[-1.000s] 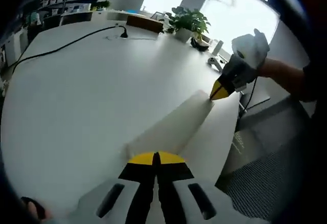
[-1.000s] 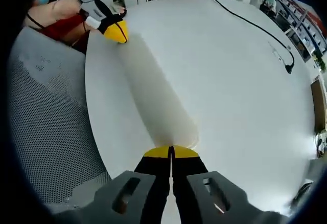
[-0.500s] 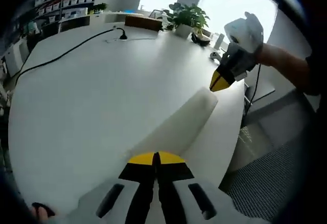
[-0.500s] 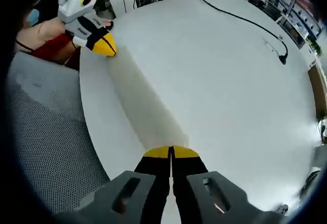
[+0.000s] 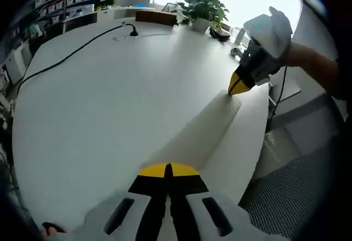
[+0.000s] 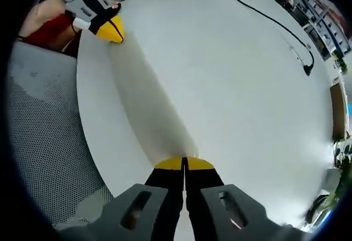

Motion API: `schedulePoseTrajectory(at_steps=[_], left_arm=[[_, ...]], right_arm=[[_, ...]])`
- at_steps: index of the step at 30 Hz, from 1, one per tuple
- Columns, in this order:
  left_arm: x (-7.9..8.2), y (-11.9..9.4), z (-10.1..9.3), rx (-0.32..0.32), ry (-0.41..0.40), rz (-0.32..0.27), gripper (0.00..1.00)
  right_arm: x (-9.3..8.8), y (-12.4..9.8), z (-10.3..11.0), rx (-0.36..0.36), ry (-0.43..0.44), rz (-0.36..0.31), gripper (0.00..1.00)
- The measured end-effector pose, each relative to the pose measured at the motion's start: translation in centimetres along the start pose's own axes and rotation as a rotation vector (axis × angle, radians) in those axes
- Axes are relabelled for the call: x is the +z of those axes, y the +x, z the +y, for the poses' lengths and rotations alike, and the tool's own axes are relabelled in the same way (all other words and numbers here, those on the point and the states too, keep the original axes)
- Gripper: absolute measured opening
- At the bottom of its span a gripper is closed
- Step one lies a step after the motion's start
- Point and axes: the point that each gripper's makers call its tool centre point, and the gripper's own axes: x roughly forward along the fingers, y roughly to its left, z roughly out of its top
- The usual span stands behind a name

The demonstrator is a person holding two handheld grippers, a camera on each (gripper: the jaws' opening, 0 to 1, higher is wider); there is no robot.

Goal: Arrange the utensils inside the cutlery case until each visible utensil rests in its matching compartment.

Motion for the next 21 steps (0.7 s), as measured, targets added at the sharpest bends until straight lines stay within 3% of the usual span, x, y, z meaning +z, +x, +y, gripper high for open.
schedulePoseTrajectory(at_steps=[5,7,10,14,15,21], left_arm=[[0.4,0.2,-0.2,0.012,0.043,-0.001,0.00],[0.3,0.1,-0.2,0.004,0.059,-0.004,0.00],[-0.5,-0.7,-0.7,-0.011,0.064,0.018,0.01],[-1.7,-1.2,-1.3,-0.023,0.079,0.040,0.01],[-1.5,-1.2,-1.4,-0.026,0.070,0.022,0.01],[-1.3,-1.1,-1.3,-0.030,0.052,0.046,0.00]], right_arm=[[0.0,-0.2,-0.4,0.041,0.072,-0.032,0.00],[0.2,-0.3,-0.4,0.059,0.141,-0.073,0.00],[-0.3,-0.8,-0.5,0.049,0.149,-0.073,0.00],[-0.4,-1.6,1.1,0.086,0.128,-0.066,0.00],[-0.8,-1.3,1.1,0.083,0.112,-0.050,0.00],[-0.9,-0.9,0.9,0.058,0.098,-0.010,0.00]])
